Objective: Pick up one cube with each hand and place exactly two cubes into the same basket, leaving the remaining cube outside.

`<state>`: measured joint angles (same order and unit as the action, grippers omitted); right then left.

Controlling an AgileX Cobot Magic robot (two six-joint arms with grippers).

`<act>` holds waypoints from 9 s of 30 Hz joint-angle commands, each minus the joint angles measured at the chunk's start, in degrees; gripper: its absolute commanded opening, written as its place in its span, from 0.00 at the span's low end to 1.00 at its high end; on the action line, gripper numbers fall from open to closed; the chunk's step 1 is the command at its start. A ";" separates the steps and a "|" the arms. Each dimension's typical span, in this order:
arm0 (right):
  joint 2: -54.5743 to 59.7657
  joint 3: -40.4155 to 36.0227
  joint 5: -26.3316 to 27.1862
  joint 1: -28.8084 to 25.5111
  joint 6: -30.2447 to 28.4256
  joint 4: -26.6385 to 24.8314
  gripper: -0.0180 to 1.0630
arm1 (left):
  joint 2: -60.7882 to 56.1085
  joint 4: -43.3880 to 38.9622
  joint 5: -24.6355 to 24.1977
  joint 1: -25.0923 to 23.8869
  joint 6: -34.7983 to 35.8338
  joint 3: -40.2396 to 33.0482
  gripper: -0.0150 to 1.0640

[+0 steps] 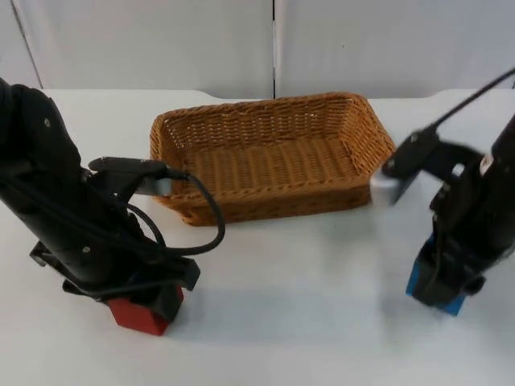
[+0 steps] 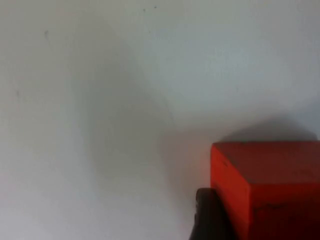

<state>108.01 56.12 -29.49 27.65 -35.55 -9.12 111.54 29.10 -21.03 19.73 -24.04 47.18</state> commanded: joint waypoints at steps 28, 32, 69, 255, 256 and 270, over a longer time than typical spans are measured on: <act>-35.39 0.37 -3.69 0.38 10.67 -3.90 0.01 | -35.31 1.91 -7.75 0.35 2.73 0.02 0.01; -35.27 0.37 -3.39 0.38 10.67 -4.50 0.01 | -35.42 1.91 -8.17 0.35 2.73 0.02 0.01; -13.77 15.01 0.22 0.12 14.36 -4.89 0.01 | -22.20 1.61 -4.22 0.35 -1.68 11.09 0.01; -30.04 12.27 -4.21 -2.40 17.57 -3.03 0.60 | -40.10 2.20 -11.34 0.23 -10.56 11.24 0.82; -30.97 11.19 -4.13 -2.40 17.57 -3.03 0.60 | -40.94 2.30 -11.95 0.23 -10.20 10.99 0.82; -43.05 3.51 -5.30 -2.40 17.57 -3.03 0.60 | -49.78 2.83 -16.21 0.23 -9.97 10.13 0.82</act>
<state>66.84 60.42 -34.62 25.31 -17.97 -12.05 62.70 31.18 -36.21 19.98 -34.52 57.69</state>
